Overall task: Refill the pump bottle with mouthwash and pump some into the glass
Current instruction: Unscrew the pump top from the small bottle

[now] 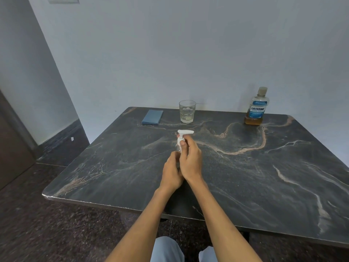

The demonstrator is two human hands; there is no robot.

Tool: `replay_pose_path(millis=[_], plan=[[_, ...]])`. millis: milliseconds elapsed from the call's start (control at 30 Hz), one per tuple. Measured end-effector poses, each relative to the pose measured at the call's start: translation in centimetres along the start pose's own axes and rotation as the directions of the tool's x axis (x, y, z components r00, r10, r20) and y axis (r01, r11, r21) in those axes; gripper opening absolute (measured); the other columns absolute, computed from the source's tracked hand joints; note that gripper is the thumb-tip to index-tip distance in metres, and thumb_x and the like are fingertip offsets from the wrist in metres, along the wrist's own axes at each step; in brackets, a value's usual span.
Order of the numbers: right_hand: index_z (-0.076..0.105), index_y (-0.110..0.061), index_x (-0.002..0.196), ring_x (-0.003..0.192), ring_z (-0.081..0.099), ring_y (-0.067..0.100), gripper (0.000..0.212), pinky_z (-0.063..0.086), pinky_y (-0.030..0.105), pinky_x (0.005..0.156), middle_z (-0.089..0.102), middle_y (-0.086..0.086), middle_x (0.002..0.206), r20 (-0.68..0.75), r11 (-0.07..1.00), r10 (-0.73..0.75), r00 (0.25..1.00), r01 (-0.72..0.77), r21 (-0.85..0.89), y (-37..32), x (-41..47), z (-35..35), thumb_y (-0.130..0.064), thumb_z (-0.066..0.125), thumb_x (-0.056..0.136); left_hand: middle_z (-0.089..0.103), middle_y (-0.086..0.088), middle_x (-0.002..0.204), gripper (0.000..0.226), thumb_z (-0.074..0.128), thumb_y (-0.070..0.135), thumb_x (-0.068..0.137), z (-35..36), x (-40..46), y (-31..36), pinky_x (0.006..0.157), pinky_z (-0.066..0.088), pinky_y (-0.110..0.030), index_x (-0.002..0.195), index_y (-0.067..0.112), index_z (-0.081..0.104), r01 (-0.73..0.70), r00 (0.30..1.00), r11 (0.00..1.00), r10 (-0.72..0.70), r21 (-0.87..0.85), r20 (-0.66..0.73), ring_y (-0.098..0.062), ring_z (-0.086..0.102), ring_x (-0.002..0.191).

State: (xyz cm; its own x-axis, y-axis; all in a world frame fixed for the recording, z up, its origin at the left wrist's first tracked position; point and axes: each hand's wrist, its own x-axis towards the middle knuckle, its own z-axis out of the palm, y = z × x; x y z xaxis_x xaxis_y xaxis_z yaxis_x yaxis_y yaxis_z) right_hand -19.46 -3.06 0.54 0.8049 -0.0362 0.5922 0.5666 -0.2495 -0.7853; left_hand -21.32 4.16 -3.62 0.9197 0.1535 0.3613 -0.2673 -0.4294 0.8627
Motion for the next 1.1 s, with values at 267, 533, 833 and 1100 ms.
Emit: replay_pose_path(millis=[267, 533, 833, 1100], plan=[[0.038, -0.012, 0.137, 0.101, 0.047, -0.007, 0.044, 0.039, 0.005, 0.081, 0.042, -0.004, 0.115, -0.030, 0.993, 0.052, 0.998, -0.048, 0.112, -0.3, -0.5, 0.5, -0.030, 0.039, 0.097, 0.064, 0.005, 0.098, 0.024, 0.054, 0.034, 0.090, 0.0, 0.0, 0.6, 0.071, 0.049, -0.016, 0.106, 0.016, 0.056, 0.051, 0.999, 0.997, -0.051, -0.061, 0.003, -0.011, 0.062, 0.089], [0.038, -0.018, 0.133, 0.095, 0.053, -0.016, 0.066, 0.035, -0.001, 0.079, 0.059, -0.016, 0.101, -0.211, 0.973, 0.171, 0.963, -0.132, 0.188, -1.2, -0.8, 2.1, -0.029, 0.075, 0.078, 0.064, 0.013, 0.098, 0.046, 0.047, 0.062, 0.067, 0.0, -0.2, 1.0, 0.086, 0.049, -0.028, 0.103, 0.035, 0.057, 0.092, 0.995, 0.958, -0.097, -0.273, -0.005, -0.004, 0.062, 0.093], [0.046, -0.020, 0.095, 0.093, 0.053, -0.004, 0.025, 0.040, 0.010, 0.078, 0.056, -0.004, 0.101, -0.295, 0.985, 0.135, 0.946, -0.095, 0.144, -1.1, -0.7, 2.4, -0.021, 0.068, 0.084, 0.062, 0.011, 0.093, 0.038, 0.044, 0.062, 0.064, -0.3, -0.2, 1.5, 0.080, 0.049, -0.028, 0.092, 0.038, 0.054, 0.118, 0.993, 0.966, -0.118, -0.228, 0.014, -0.006, 0.059, 0.088], [0.055, -0.009, 0.118, 0.102, 0.049, -0.008, 0.032, 0.038, 0.004, 0.084, 0.051, -0.002, 0.115, -0.269, 0.994, 0.068, 0.961, -0.041, 0.105, -1.2, -1.0, 2.4, -0.025, 0.052, 0.090, 0.061, 0.014, 0.093, 0.040, 0.042, 0.065, 0.064, -0.2, 0.0, 1.6, 0.080, 0.048, -0.020, 0.093, 0.040, 0.053, 0.113, 0.994, 0.970, -0.111, -0.213, 0.022, -0.002, 0.061, 0.089]])
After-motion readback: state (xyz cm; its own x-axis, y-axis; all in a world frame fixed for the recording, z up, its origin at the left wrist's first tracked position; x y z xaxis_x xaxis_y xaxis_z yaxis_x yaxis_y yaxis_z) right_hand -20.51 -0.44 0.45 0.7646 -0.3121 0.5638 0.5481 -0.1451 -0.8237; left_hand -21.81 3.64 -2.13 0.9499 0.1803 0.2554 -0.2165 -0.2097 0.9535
